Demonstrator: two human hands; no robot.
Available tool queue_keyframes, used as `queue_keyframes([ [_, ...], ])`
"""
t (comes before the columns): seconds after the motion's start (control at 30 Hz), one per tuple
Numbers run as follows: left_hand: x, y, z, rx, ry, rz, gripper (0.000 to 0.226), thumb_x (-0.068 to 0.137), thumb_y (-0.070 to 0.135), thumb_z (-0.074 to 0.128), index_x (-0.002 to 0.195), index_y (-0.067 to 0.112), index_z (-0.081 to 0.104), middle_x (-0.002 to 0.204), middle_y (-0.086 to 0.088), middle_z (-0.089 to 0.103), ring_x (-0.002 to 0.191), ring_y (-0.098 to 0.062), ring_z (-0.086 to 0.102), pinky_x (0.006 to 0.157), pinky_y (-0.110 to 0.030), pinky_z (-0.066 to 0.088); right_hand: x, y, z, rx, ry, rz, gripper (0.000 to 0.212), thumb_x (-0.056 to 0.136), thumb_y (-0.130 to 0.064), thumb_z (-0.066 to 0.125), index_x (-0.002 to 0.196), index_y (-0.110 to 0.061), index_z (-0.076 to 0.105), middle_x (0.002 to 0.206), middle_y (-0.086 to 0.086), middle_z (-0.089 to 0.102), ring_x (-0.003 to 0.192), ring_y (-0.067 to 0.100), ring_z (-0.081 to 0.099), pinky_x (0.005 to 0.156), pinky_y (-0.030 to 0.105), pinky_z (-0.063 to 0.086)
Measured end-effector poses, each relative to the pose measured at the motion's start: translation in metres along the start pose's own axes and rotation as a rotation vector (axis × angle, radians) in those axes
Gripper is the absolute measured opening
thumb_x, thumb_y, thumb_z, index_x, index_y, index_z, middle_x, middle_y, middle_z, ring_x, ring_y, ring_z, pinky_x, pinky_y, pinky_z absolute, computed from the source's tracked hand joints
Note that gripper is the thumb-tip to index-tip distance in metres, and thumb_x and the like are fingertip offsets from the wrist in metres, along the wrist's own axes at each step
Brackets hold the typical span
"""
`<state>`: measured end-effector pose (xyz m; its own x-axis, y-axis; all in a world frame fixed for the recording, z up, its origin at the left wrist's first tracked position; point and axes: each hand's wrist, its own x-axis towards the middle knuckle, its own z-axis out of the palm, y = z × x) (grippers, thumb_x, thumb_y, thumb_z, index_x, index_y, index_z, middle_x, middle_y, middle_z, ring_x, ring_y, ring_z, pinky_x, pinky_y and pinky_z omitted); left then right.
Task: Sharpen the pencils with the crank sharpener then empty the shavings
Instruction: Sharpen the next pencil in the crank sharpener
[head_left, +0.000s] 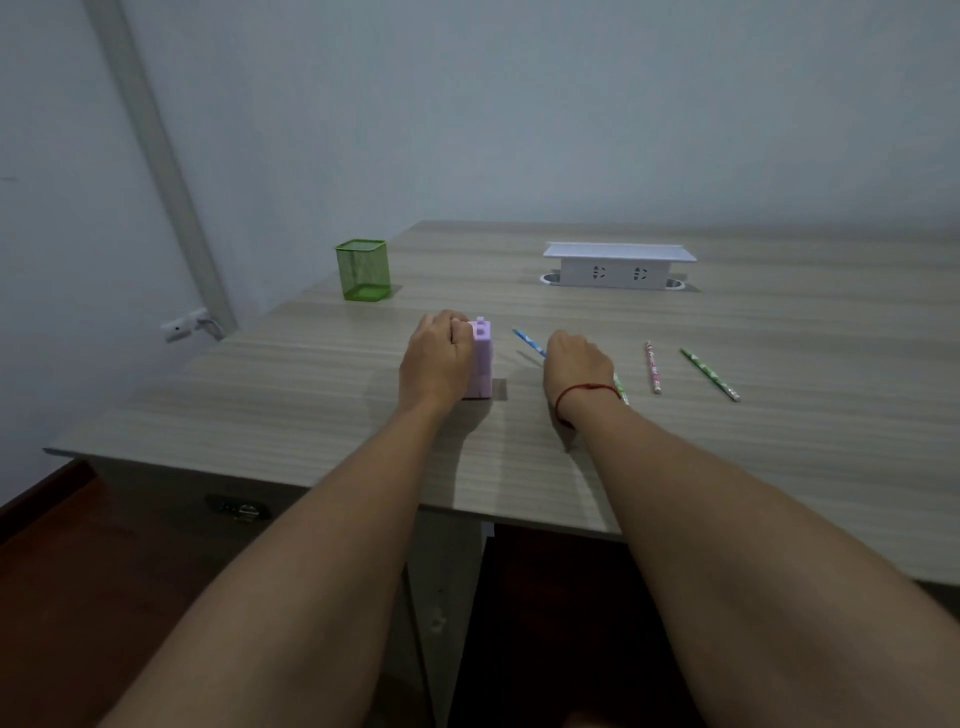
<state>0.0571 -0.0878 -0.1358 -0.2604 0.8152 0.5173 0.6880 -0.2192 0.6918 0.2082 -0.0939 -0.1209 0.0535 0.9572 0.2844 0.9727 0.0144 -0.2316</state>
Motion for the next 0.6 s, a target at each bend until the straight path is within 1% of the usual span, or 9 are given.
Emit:
queue_keyframes([
  [0.1, 0.0, 0.0, -0.002, -0.002, -0.032, -0.012, 0.032, 0.096, 0.022, 0.034, 0.099, 0.013, 0.064, 0.112, -0.011, 0.061, 0.104, -0.027, 0.054, 0.083, -0.032, 0.042, -0.009, 0.0, -0.004, -0.039, -0.02, -0.1, 0.031, 0.101, -0.003, 0.031, 0.125, -0.003, 0.05, 0.124, 0.019, 0.057, 0.112, 0.036, 0.058, 0.087, 0.04, 0.045],
  [0.17, 0.002, 0.0, -0.003, -0.002, -0.047, -0.006, 0.032, 0.096, 0.022, 0.035, 0.098, 0.012, 0.065, 0.112, -0.013, 0.061, 0.105, -0.028, 0.054, 0.084, -0.032, 0.041, -0.013, 0.003, -0.009, -0.076, -0.044, -0.158, 0.032, 0.1, -0.004, 0.032, 0.128, -0.006, 0.048, 0.126, 0.017, 0.054, 0.112, 0.036, 0.057, 0.088, 0.04, 0.045],
  [0.23, 0.004, -0.001, -0.004, -0.003, -0.07, -0.005, 0.032, 0.095, 0.023, 0.034, 0.098, 0.012, 0.065, 0.112, -0.014, 0.062, 0.105, -0.029, 0.055, 0.085, -0.034, 0.042, -0.015, 0.009, -0.013, -0.091, -0.057, -0.195, 0.031, 0.099, -0.004, 0.036, 0.127, -0.011, 0.047, 0.124, 0.015, 0.054, 0.103, 0.035, 0.058, 0.085, 0.041, 0.045],
  [0.3, 0.004, -0.001, -0.006, -0.015, -0.093, 0.001, 0.036, 0.093, 0.027, 0.032, 0.097, 0.012, 0.064, 0.111, -0.015, 0.062, 0.104, -0.03, 0.055, 0.085, -0.034, 0.043, -0.017, 0.016, -0.02, -0.12, -0.065, -0.219, 0.031, 0.097, -0.002, 0.038, 0.125, -0.014, 0.048, 0.121, 0.013, 0.055, 0.091, 0.03, 0.054, 0.081, 0.039, 0.043],
  [0.33, 0.004, -0.002, -0.006, -0.019, -0.099, -0.006, 0.038, 0.091, 0.029, 0.031, 0.097, 0.012, 0.064, 0.111, -0.015, 0.062, 0.103, -0.031, 0.055, 0.084, -0.035, 0.043, -0.017, 0.019, -0.023, -0.128, -0.072, -0.228, 0.032, 0.097, -0.001, 0.038, 0.124, -0.014, 0.049, 0.12, 0.013, 0.055, 0.092, 0.029, 0.054, 0.081, 0.039, 0.043],
  [0.43, 0.004, -0.001, -0.007, -0.017, -0.114, -0.009, 0.038, 0.093, 0.028, 0.031, 0.098, 0.012, 0.064, 0.111, -0.016, 0.061, 0.102, -0.032, 0.055, 0.084, -0.036, 0.043, -0.021, 0.026, -0.03, -0.133, -0.064, -0.243, 0.035, 0.097, -0.001, 0.038, 0.125, -0.015, 0.051, 0.122, 0.013, 0.054, 0.105, 0.032, 0.056, 0.085, 0.04, 0.045],
  [0.5, 0.004, 0.0, -0.007, -0.012, -0.124, -0.013, 0.037, 0.094, 0.027, 0.031, 0.1, 0.012, 0.064, 0.112, -0.016, 0.061, 0.102, -0.032, 0.056, 0.084, -0.036, 0.044, -0.022, 0.027, -0.033, -0.132, -0.053, -0.255, 0.034, 0.098, -0.002, 0.037, 0.126, -0.016, 0.051, 0.123, 0.013, 0.054, 0.106, 0.033, 0.056, 0.084, 0.039, 0.045],
  [0.6, 0.003, 0.001, -0.007, -0.028, -0.123, -0.012, 0.042, 0.089, 0.033, 0.028, 0.097, 0.013, 0.064, 0.11, -0.016, 0.062, 0.101, -0.032, 0.056, 0.082, -0.036, 0.043, -0.024, 0.024, -0.033, -0.123, -0.037, -0.259, 0.032, 0.099, -0.003, 0.036, 0.126, -0.015, 0.05, 0.123, 0.014, 0.054, 0.107, 0.034, 0.055, 0.082, 0.038, 0.043],
])
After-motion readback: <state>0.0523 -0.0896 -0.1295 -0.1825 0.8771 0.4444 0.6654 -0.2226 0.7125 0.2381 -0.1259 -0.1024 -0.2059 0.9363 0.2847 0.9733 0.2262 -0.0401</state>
